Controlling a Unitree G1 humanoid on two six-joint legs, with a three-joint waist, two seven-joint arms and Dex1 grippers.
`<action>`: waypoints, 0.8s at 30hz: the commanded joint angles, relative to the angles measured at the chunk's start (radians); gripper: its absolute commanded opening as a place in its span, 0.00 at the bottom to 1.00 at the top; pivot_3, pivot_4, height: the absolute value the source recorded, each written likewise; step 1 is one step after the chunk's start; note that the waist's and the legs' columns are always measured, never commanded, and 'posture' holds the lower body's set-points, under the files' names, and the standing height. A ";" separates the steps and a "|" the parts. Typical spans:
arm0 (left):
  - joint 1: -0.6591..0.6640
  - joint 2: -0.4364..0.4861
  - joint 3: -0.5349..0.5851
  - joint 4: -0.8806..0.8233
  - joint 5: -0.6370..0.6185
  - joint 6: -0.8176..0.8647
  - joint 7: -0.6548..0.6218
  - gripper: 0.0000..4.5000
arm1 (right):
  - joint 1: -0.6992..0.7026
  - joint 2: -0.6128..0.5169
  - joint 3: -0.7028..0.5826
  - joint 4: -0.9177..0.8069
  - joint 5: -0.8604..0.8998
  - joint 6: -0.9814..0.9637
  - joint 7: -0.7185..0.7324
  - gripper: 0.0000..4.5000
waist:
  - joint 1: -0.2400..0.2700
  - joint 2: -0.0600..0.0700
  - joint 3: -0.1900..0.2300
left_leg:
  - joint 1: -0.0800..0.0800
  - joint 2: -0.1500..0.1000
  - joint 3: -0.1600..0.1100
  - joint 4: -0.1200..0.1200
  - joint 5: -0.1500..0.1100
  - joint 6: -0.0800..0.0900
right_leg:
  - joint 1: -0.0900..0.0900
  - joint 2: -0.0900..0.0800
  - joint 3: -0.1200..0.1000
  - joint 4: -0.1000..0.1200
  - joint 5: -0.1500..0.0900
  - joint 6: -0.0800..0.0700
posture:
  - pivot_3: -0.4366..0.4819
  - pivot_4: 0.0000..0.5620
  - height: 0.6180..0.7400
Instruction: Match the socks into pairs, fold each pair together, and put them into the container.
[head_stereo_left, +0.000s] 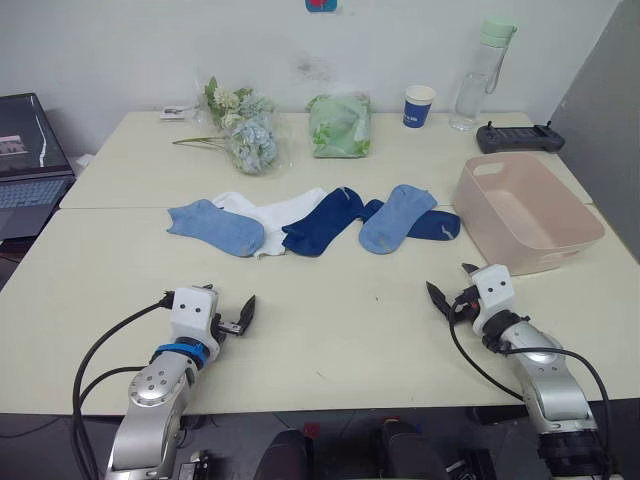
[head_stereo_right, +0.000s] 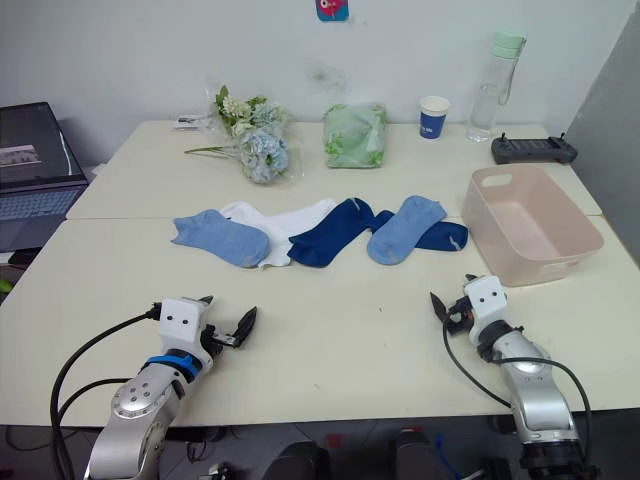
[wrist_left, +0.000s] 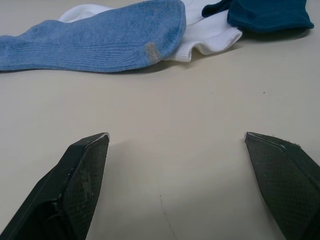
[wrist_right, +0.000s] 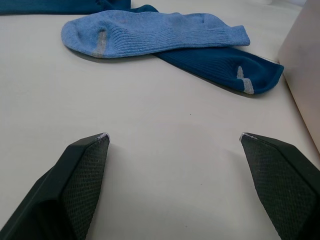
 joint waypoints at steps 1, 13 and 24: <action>-0.002 0.011 0.010 -0.020 0.005 -0.008 0.006 1.00 | -0.001 -0.004 -0.018 -0.044 0.010 -0.011 -0.002 1.00 | 0.000 0.000 0.000 | 0.000 0.000 0.000 0.000 0.000 0.000 | 0.000 0.000 0.000 0.000 0.000 0.000 | 0.48 0.27 1.00; -0.004 0.009 0.019 -0.016 0.010 -0.024 0.012 1.00 | 0.001 -0.011 -0.009 -0.038 0.004 -0.021 0.015 1.00 | 0.000 0.000 0.000 | 0.000 0.000 0.000 0.000 0.000 0.000 | 0.000 0.000 0.000 0.000 0.000 0.000 | 0.48 0.27 1.00; -0.005 0.008 0.020 -0.019 0.000 -0.026 0.007 1.00 | 0.010 -0.012 -0.014 -0.056 0.021 -0.012 0.027 1.00 | 0.000 0.000 0.000 | 0.000 0.000 0.000 0.000 0.000 0.000 | 0.000 0.000 0.000 0.000 0.000 0.000 | 0.48 0.27 1.00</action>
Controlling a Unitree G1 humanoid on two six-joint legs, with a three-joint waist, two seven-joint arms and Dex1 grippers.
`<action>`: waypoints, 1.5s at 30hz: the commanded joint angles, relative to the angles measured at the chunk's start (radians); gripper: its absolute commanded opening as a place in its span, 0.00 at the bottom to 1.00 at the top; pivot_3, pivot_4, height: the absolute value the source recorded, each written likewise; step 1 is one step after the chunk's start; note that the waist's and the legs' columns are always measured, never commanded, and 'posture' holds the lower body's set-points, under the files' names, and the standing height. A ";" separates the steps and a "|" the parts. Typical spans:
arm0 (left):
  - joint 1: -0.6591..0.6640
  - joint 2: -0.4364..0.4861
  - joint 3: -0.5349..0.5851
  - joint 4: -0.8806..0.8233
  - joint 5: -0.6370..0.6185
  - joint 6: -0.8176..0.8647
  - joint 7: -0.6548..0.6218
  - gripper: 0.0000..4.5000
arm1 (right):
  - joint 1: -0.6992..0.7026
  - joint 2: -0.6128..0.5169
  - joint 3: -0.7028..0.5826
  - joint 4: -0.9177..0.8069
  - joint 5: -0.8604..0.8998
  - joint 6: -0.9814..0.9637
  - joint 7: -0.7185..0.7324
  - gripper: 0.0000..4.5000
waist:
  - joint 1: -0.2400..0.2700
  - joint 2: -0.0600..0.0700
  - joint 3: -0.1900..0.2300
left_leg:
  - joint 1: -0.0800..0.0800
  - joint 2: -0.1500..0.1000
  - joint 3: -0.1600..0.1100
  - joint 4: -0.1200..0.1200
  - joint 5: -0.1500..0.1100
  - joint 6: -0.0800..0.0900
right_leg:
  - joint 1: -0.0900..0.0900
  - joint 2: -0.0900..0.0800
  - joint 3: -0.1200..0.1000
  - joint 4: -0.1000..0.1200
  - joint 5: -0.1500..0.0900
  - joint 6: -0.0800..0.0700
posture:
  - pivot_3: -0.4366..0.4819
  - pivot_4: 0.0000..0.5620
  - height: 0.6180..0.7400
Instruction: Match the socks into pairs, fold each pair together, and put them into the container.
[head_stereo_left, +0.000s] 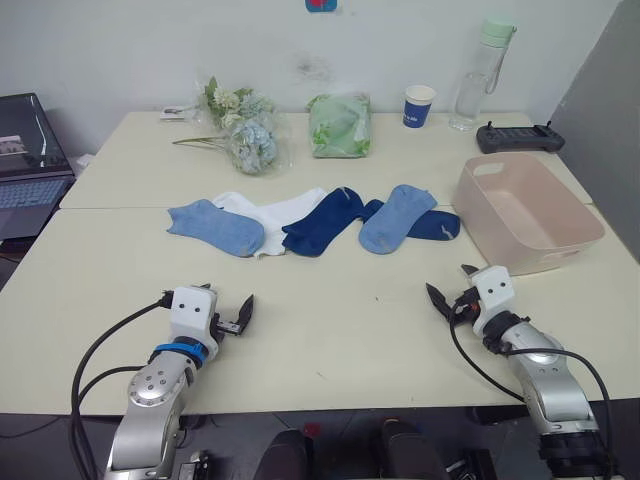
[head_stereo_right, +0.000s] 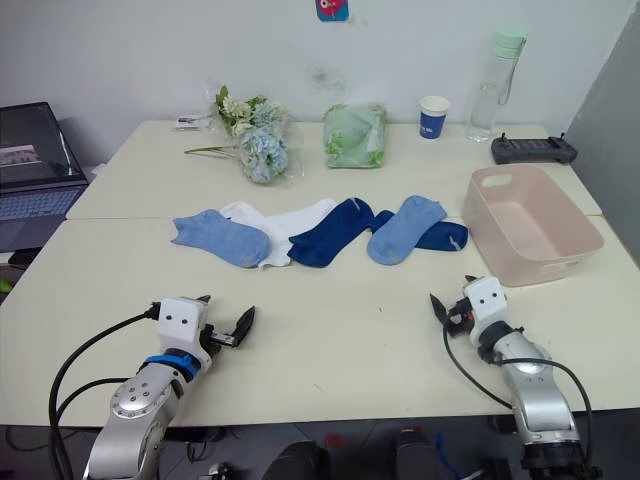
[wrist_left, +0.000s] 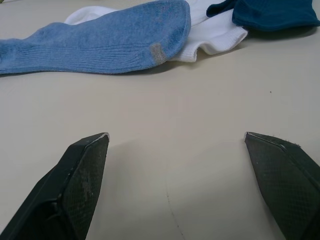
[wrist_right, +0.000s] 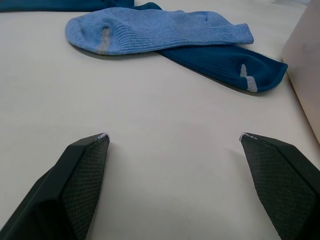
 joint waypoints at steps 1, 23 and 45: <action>-0.004 0.004 0.019 -0.019 -0.013 -0.022 -0.005 1.00 | 0.005 -0.006 -0.015 -0.060 0.027 -0.007 0.016 1.00 | 0.000 0.000 0.000 | 0.000 0.000 0.000 0.000 0.000 0.000 | 0.000 0.000 0.000 0.000 0.000 0.000 | 0.48 0.27 1.00; 0.092 -0.042 0.085 -0.124 -0.132 0.004 -0.002 1.00 | -0.423 0.057 0.228 -0.074 0.151 0.172 0.318 1.00 | -0.002 0.000 0.000 | 0.000 0.000 -0.001 0.000 0.000 0.000 | 0.000 0.000 0.000 0.000 0.000 0.000 | 0.48 0.27 1.00; -0.277 -0.010 0.026 0.090 -0.073 0.026 0.033 1.00 | -0.366 0.009 0.259 -0.133 0.100 0.153 0.305 1.00 | 0.008 -0.001 0.000 | -0.001 -0.001 -0.001 0.001 0.000 0.000 | 0.000 -0.001 -0.002 -0.001 0.000 0.000 | 0.48 0.27 1.00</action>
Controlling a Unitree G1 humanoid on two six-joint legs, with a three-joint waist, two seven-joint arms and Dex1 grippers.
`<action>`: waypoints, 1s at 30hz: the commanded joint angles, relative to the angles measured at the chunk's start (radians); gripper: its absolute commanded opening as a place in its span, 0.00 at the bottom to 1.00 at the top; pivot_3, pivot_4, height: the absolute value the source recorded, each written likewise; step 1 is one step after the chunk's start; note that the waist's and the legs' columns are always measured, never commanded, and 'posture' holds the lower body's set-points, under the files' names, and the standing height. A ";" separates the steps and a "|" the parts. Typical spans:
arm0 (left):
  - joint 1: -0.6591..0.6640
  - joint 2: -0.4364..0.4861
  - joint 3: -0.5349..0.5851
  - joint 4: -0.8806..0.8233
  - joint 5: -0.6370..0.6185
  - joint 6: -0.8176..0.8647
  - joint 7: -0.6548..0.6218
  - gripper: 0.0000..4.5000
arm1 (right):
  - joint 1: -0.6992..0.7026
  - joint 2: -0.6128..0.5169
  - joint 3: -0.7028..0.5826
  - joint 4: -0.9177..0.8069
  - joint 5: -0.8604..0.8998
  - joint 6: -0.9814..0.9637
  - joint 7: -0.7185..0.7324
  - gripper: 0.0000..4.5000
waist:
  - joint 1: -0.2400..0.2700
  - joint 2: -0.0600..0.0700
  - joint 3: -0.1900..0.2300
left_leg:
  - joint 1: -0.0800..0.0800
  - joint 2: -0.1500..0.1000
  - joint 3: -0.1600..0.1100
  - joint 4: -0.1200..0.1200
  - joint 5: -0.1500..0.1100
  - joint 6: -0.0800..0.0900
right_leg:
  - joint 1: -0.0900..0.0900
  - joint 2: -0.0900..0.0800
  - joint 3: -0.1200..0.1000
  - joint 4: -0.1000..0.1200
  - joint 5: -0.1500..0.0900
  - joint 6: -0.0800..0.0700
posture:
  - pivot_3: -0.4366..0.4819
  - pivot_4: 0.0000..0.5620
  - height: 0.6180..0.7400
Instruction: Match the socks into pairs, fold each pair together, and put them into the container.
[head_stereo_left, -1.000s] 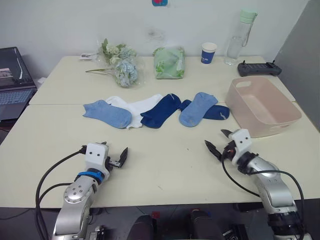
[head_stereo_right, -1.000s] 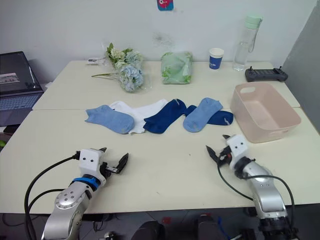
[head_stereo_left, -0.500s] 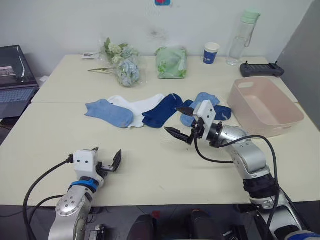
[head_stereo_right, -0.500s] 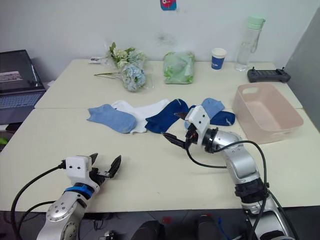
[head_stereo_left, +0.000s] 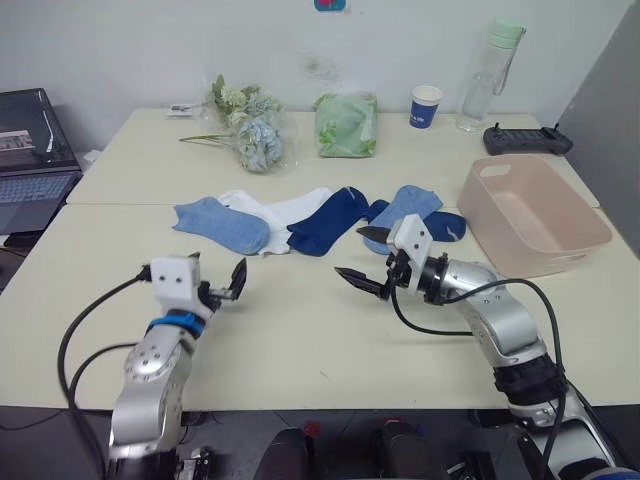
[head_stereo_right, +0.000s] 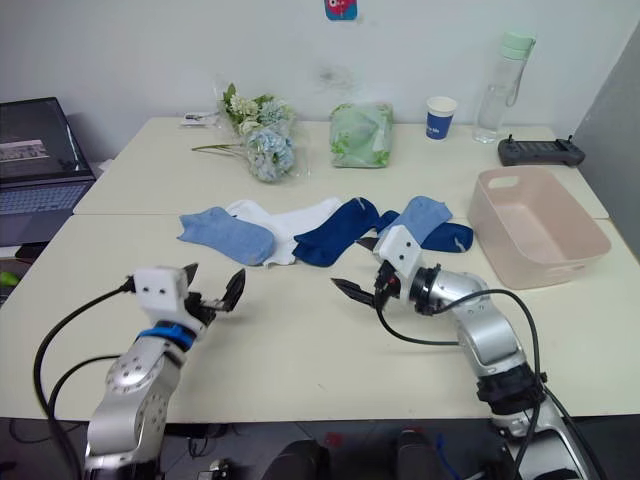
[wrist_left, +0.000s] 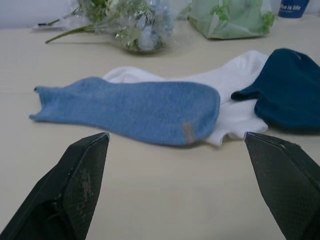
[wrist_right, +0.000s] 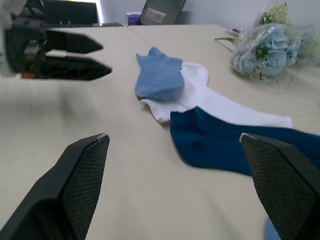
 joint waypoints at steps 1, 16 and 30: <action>-0.081 0.012 -0.034 0.083 0.027 -0.002 -0.013 1.00 | 0.013 -0.011 -0.018 -0.074 -0.011 -0.019 -0.018 1.00 | -0.002 0.000 0.000 | 0.000 0.000 0.000 0.000 0.000 0.000 | 0.000 0.000 0.000 0.000 0.000 0.000 | 0.48 0.27 1.00; -0.351 0.011 -0.057 0.472 0.113 -0.093 0.031 0.87 | 0.101 -0.041 -0.040 -0.177 -0.028 0.014 -0.080 1.00 | -0.008 0.000 0.000 | 0.000 0.000 -0.001 0.000 0.002 -0.003 | -0.001 0.001 0.000 0.001 0.000 0.000 | 0.48 0.27 1.00; -0.315 0.010 -0.029 0.437 0.092 -0.105 0.030 0.02 | 0.096 -0.048 -0.040 -0.167 -0.029 0.011 -0.093 1.00 | -0.009 0.000 0.000 | 0.000 0.000 -0.001 0.000 0.002 -0.004 | -0.001 0.000 0.000 0.001 0.000 0.000 | 0.48 0.27 1.00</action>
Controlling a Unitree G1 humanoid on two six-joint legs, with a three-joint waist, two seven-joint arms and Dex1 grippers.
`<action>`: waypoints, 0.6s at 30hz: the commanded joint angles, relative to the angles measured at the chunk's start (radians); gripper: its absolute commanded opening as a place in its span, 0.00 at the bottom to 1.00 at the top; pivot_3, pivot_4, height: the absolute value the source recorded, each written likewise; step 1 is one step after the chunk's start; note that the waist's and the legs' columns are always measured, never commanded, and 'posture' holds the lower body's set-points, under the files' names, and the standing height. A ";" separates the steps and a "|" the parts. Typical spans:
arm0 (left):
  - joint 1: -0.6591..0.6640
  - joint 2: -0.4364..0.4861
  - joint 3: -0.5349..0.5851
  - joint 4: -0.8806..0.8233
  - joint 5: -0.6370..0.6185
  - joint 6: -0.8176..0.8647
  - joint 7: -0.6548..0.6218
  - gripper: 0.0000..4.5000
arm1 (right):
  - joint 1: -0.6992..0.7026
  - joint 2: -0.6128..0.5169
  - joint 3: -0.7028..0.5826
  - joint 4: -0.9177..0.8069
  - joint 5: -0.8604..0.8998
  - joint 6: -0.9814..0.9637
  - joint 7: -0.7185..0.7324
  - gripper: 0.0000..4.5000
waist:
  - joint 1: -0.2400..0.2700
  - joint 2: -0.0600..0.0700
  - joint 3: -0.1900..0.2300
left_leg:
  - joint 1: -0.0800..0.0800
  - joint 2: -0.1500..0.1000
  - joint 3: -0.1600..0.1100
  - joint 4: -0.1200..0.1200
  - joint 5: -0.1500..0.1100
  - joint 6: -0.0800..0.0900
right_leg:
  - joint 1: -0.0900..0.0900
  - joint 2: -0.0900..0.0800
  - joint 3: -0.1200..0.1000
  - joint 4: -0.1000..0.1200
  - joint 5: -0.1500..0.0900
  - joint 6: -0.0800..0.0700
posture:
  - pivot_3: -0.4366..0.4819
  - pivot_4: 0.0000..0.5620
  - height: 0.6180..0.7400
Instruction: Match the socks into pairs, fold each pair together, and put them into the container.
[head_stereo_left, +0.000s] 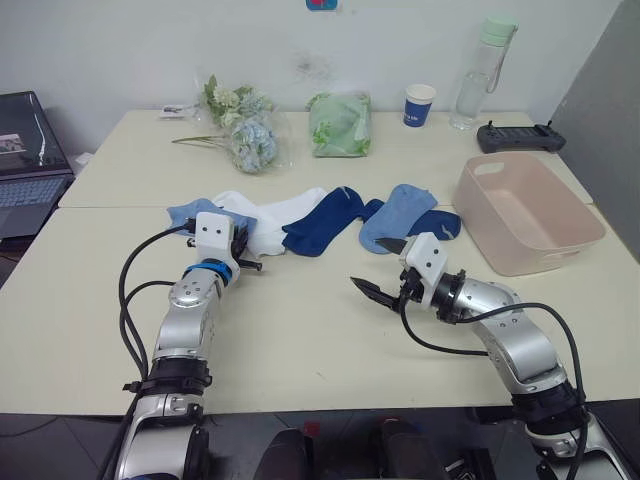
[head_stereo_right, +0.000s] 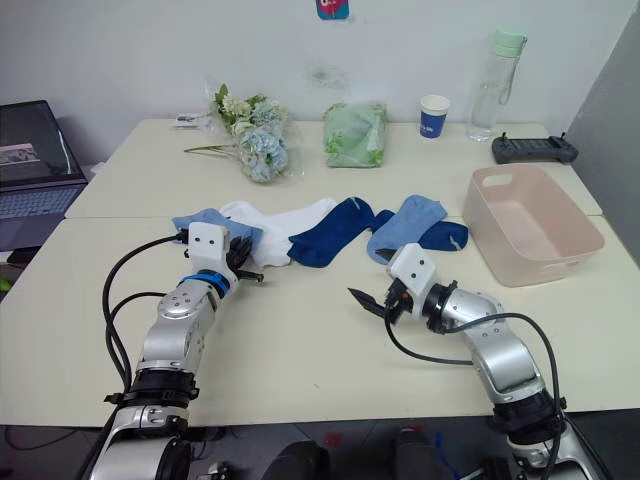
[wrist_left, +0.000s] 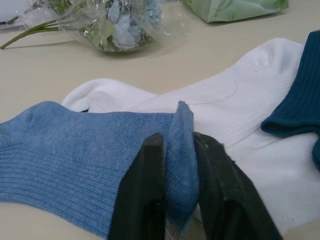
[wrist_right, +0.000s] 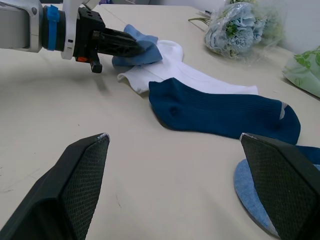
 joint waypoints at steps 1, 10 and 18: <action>0.027 0.013 0.039 -0.074 -0.027 0.001 0.001 0.02 | -0.007 -0.006 -0.028 -0.038 0.002 -0.011 -0.007 1.00 | 0.000 0.000 0.000 | 0.000 0.000 0.000 0.000 0.000 0.000 | 0.000 0.000 0.000 0.000 0.000 0.000 | 0.48 0.27 1.00; 0.207 0.121 0.055 -0.444 -0.229 0.243 -0.216 0.02 | -0.002 -0.013 -0.042 -0.027 0.010 -0.017 -0.002 1.00 | -0.001 0.000 0.000 | 0.000 0.001 0.000 0.000 0.000 0.000 | -0.001 0.000 0.000 0.000 0.000 0.000 | 0.48 0.27 1.00; 0.274 0.170 -0.103 -0.793 -0.531 0.623 -0.365 0.02 | -0.025 -0.038 -0.086 0.038 0.011 -0.044 0.017 1.00 | 0.007 0.000 0.000 | 0.000 0.000 0.000 0.000 -0.002 0.003 | 0.001 -0.001 0.000 -0.001 0.000 0.000 | 0.48 0.27 1.00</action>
